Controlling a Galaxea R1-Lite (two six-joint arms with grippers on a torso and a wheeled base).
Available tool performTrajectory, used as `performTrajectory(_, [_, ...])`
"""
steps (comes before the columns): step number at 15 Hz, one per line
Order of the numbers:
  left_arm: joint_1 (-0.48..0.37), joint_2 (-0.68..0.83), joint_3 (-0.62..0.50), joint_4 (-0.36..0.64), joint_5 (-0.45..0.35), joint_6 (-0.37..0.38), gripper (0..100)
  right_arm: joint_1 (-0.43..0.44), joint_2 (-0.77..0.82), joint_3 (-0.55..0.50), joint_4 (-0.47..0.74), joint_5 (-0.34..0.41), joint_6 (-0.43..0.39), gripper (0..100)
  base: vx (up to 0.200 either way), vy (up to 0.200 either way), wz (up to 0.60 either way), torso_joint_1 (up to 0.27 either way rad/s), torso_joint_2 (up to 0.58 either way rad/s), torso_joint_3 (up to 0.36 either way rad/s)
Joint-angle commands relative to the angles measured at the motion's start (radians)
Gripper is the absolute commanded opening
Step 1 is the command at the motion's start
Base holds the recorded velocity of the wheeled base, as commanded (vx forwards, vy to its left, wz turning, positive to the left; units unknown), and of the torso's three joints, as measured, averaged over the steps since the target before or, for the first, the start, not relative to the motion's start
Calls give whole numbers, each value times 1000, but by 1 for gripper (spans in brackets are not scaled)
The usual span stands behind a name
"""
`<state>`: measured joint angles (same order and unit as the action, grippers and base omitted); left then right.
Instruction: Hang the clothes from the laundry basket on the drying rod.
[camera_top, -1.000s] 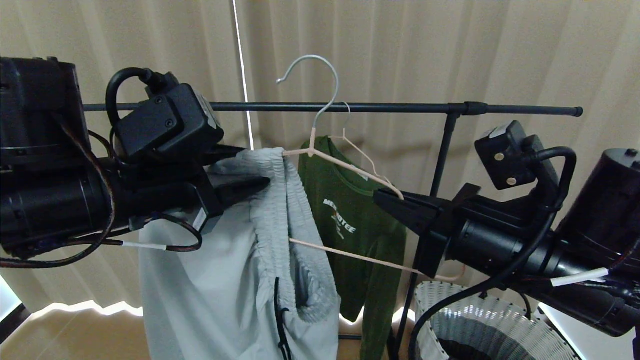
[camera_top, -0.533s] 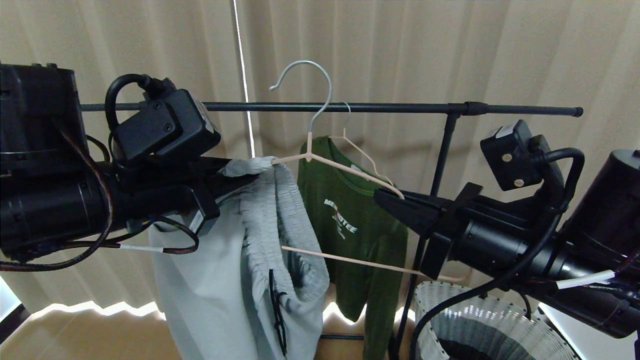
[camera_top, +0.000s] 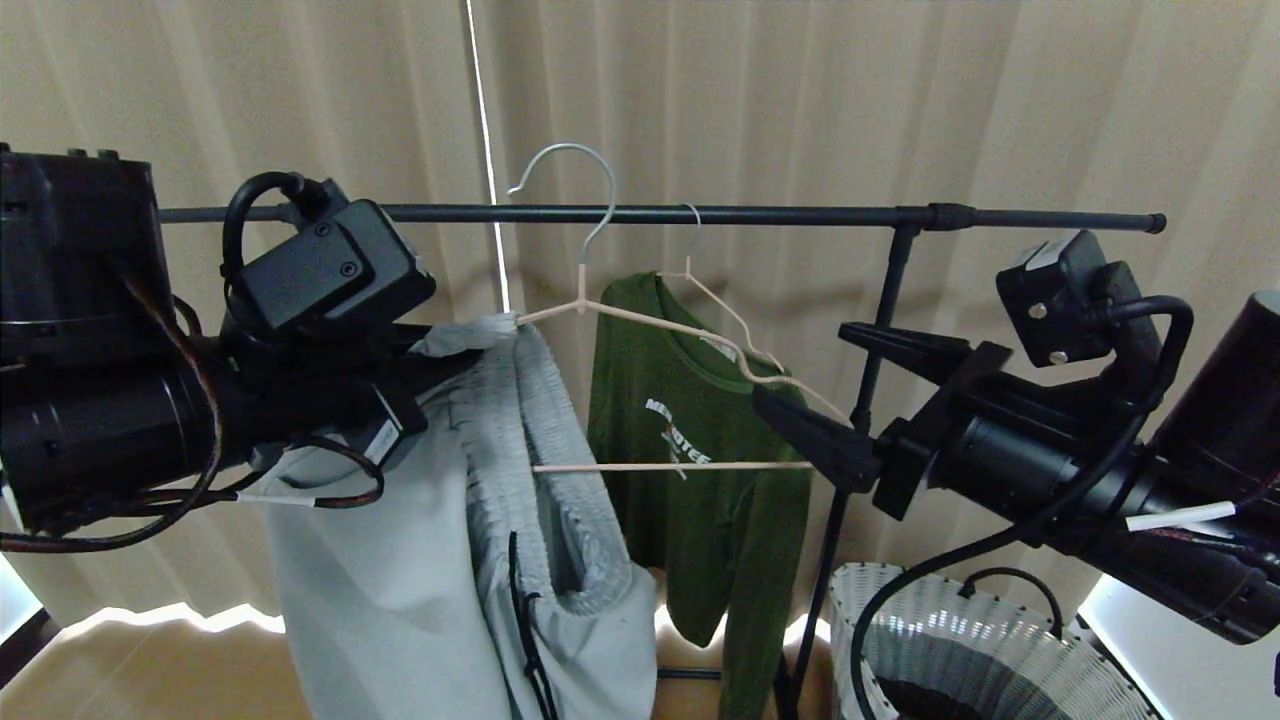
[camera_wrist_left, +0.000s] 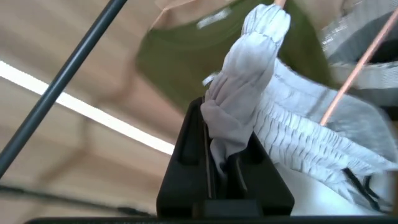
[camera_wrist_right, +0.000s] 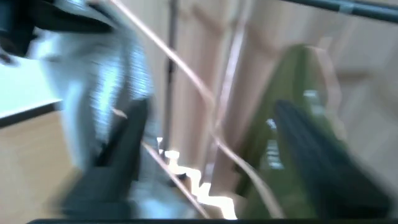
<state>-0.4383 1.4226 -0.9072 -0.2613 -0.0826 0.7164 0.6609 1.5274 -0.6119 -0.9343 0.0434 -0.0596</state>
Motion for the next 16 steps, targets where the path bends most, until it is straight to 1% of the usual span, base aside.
performTrajectory(1, [15,-11,24,-10,44,-14,0,-26,-12,43,-31,1,-19,100,0,0,0,0,0,0])
performTrajectory(2, [15,-11,36,-24,83,-43,0,-26,-13,70,-46,1,-22,100,0,0,0,0,0,0])
performTrajectory(3, [7,-8,44,-53,119,-120,0,-26,-10,100,-52,1,-22,100,0,0,0,0,0,0])
performTrajectory(4, [3,-7,45,-75,121,-161,0,-26,-10,112,-54,3,-20,100,0,0,0,0,0,0])
performTrajectory(5, [-22,-7,54,-133,121,-252,0,-26,-10,138,-54,4,-19,100,0,0,0,0,0,0])
performTrajectory(6, [-28,-8,59,-150,121,-275,0,-26,-12,147,-52,4,-17,100,0,0,0,0,0,0])
performTrajectory(7, [-45,-11,67,-194,113,-319,0,-21,-10,185,-54,9,-16,100,0,0,0,0,0,0])
performTrajectory(8, [-46,-11,67,-194,113,-321,0,-21,-10,187,-52,9,-16,100,0,0,0,0,0,0])
performTrajectory(9, [-85,-14,64,-228,112,-354,0,9,17,195,-54,10,-9,100,0,0,0,0,0,0])
performTrajectory(10, [-94,-14,62,-240,104,-367,0,16,31,192,-54,10,-9,100,0,0,0,0,0,0])
performTrajectory(11, [-102,-14,60,-273,60,-387,0,19,68,185,-78,10,-6,100,0,0,0,0,0,0])
performTrajectory(13, [-102,-14,53,-291,6,-387,0,39,145,181,-176,9,-9,100,0,0,0,0,0,0])
performTrajectory(15, [-106,-14,47,-292,-2,-387,0,46,203,176,-248,6,-11,100,0,0,0,0,0,0])
performTrajectory(16, [-140,-16,45,-294,-2,-385,0,49,246,159,-278,4,-11,100,0,0,0,0,0,0])
